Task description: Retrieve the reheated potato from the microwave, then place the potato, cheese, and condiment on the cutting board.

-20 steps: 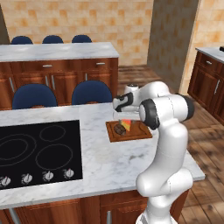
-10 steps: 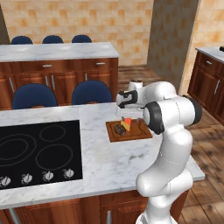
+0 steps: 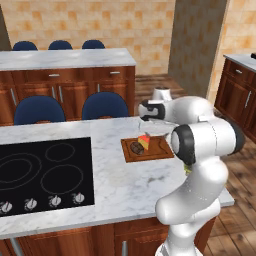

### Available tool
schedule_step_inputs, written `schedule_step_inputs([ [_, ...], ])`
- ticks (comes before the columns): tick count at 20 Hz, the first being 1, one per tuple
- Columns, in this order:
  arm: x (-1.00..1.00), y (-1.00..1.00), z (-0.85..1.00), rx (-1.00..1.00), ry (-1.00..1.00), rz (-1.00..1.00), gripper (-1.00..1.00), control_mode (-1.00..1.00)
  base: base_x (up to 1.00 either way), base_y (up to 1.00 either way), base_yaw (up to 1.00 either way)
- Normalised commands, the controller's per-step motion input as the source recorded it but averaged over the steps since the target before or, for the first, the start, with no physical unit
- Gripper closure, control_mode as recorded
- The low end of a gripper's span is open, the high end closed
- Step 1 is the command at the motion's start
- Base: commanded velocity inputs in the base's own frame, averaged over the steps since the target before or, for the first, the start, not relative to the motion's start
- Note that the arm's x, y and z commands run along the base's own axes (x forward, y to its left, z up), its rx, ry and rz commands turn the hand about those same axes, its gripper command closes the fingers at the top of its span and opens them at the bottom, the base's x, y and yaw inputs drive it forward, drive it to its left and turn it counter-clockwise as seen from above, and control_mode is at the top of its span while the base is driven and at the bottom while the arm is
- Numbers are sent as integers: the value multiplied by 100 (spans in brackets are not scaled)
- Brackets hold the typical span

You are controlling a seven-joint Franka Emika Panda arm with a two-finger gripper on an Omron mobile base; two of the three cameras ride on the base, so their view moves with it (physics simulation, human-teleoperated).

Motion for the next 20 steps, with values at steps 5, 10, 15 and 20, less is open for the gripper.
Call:
schedule_step_inputs([
  [5,-48,-18,37,0,0,19,-100,-100,0,0,0],
  [10,-51,-25,33,0,0,38,-100,-100,0,0,0],
  [15,-51,-23,23,0,0,44,-100,-100,0,0,0],
  [20,-45,-26,25,0,0,37,-100,-100,0,0,0],
])
